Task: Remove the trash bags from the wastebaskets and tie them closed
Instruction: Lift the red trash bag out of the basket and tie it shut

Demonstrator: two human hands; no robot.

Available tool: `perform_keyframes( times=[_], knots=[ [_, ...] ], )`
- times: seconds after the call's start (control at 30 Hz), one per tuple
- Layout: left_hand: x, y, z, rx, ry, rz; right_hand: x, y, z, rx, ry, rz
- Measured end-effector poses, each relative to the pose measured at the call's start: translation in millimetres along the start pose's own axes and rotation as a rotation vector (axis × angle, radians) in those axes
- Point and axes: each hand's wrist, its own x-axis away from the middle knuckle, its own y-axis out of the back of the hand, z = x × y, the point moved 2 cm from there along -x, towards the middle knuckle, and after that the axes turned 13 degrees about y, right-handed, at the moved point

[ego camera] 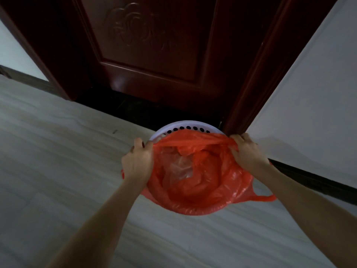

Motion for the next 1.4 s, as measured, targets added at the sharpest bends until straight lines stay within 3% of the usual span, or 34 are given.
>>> perform_keyframes(
  times=[0.13, 0.2, 0.3, 0.4, 0.47, 0.6, 0.7, 0.8, 0.87, 0.93, 1.03, 1.1, 1.2, 1.23, 1.3, 1.4],
  knots=[
    [12.7, 1.8, -0.2, 0.097, 0.137, 0.233, 18.5, 6.9, 3.7, -0.002, -0.144, 0.157],
    [25.7, 4.2, 7.2, 0.117, 0.187, 0.304, 36.3, 4.7, 3.9, -0.177, -0.132, 0.244],
    [37.3, 3.6, 25.1, 0.089, 0.275, 0.314, 50.9, 1.6, -7.0, -0.436, -0.079, 0.246],
    [40.5, 8.1, 31.7, 0.177, 0.327, 0.334, 50.8, 2.4, -12.3, -0.228, -0.041, 0.184],
    [38.1, 10.3, 27.3, 0.265, 0.305, 0.366, 45.4, 10.7, -3.7, -0.091, -0.003, 0.11],
    [31.5, 24.6, 12.7, 0.356, 0.108, 0.327, 32.4, 33.6, 25.0, -0.126, 0.11, -0.001],
    [31.9, 35.4, 5.7, 0.287, -0.036, 0.207, 26.8, 41.2, 39.6, 0.026, 0.171, 0.03],
    [33.9, 41.6, 5.8, 0.058, -0.046, 0.223, 28.2, 43.5, 35.9, 0.07, 0.126, 0.057],
    [32.3, 48.2, 7.8, 0.0, -0.014, 0.247, 28.4, 49.1, 25.3, -0.129, 0.052, 0.044],
    [31.6, 57.8, 7.0, 0.072, 0.04, 0.333, 33.1, 58.1, 16.5, -0.529, -0.069, 0.06],
    [29.4, 64.0, 0.3, 0.532, 0.227, 0.623, 41.2, 64.3, 11.7, -1.085, -0.141, 0.081],
    [30.7, 66.4, -3.3, 0.773, 0.306, 0.766, 42.0, 67.5, 12.6, -1.229, -0.127, -0.009],
    [36.1, 64.2, -4.0, 0.943, 0.282, 0.911, 41.1, 69.9, 12.2, -1.338, -0.11, -0.139],
    [39.1, 63.7, -4.1, 0.945, 0.277, 0.921, 42.3, 70.7, 13.3, -1.307, -0.093, -0.179],
    [40.1, 61.2, -2.2, 0.88, 0.246, 0.842, 45.7, 71.8, 11.7, -0.95, -0.037, -0.301],
    [33.5, 60.4, 3.1, 0.703, 0.186, 0.536, 48.7, 68.9, 14.1, -0.341, 0.122, -0.349]
  ],
)
